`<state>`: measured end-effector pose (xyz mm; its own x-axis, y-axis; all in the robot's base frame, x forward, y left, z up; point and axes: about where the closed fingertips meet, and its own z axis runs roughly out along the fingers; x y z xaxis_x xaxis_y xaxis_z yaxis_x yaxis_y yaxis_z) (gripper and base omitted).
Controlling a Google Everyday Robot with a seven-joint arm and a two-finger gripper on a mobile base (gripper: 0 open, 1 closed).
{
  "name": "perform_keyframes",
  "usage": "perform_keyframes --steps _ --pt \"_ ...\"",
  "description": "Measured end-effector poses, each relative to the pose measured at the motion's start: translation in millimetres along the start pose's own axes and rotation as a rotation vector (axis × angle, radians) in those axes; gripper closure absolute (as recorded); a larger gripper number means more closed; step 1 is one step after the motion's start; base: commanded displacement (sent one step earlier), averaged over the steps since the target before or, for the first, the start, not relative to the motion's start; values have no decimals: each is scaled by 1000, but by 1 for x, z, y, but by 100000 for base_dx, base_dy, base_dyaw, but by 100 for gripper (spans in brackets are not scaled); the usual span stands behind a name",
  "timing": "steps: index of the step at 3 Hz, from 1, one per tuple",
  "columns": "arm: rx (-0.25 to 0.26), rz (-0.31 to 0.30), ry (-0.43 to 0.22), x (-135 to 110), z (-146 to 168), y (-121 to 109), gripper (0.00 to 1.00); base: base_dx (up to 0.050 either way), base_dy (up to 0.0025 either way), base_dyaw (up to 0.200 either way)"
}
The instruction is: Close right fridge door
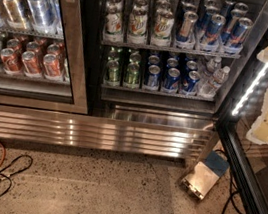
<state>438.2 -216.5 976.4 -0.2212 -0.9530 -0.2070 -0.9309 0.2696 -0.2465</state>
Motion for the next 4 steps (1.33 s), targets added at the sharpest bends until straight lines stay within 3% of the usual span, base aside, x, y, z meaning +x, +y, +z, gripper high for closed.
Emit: perform_keyframes --steps 2,4 --pt "0 0 0 0 0 0 0 -4019 -228 11661" --pt "0 0 0 0 0 0 0 -3840 244 -12697"
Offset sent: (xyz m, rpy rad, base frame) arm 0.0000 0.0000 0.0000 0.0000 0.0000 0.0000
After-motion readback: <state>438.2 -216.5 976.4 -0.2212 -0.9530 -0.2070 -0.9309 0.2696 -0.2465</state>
